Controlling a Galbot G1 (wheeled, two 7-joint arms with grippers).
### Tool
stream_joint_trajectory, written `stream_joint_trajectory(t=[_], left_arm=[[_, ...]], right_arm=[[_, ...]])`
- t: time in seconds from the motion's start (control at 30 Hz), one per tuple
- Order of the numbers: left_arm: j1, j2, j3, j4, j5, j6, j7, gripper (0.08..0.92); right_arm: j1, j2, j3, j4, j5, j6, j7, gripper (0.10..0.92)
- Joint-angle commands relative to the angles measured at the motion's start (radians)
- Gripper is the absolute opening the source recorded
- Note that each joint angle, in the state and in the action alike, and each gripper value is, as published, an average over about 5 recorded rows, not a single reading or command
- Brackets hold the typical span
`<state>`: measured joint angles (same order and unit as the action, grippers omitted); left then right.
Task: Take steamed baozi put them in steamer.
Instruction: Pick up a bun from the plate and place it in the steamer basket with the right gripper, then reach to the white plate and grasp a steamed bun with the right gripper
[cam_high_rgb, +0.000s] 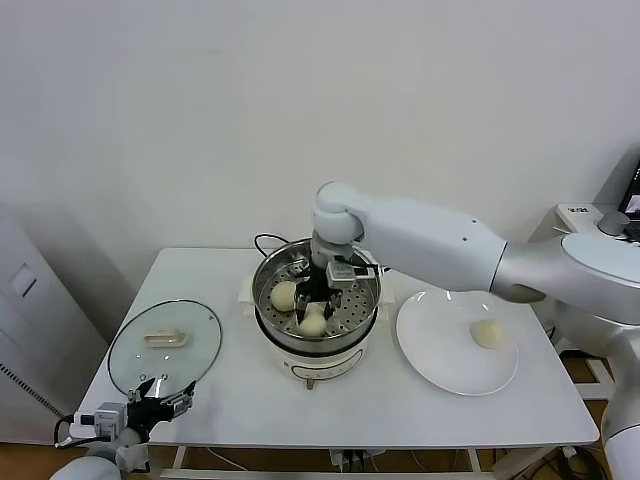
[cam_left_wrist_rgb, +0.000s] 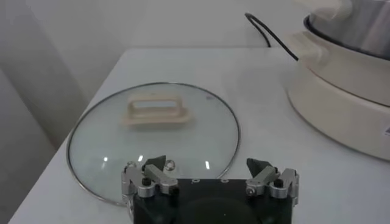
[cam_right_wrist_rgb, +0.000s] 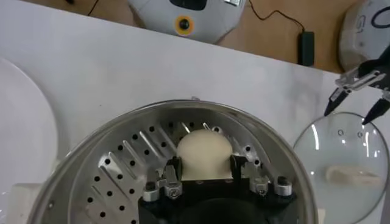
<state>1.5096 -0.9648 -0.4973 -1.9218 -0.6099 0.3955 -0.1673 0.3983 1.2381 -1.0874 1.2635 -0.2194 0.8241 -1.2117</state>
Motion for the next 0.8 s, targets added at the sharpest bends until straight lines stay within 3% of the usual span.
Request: stream_joint_trajectory(t=[0.03, 0.33, 0.8], left_arm=[[0.001, 0.001, -0.002, 0.000, 0.000, -0.001, 0.000, 0.823], [0.004, 0.004, -0.008, -0.001, 0.000, -0.002, 0.000, 0.823], [0.002, 0.009, -0.015, -0.010, -0.002, 0.001, 0.000, 0.823]], right_arm=[[-0.039, 0.009, 0.012, 0.010, -0.064, 0.025, 0.015, 0.573], [0.040, -0.023, 0.070, -0.037, -0.036, -0.031, -0.035, 0.803], [0.237, -0.235, -0.095, -0.342, 0.313, -0.438, -0.126, 0.823]])
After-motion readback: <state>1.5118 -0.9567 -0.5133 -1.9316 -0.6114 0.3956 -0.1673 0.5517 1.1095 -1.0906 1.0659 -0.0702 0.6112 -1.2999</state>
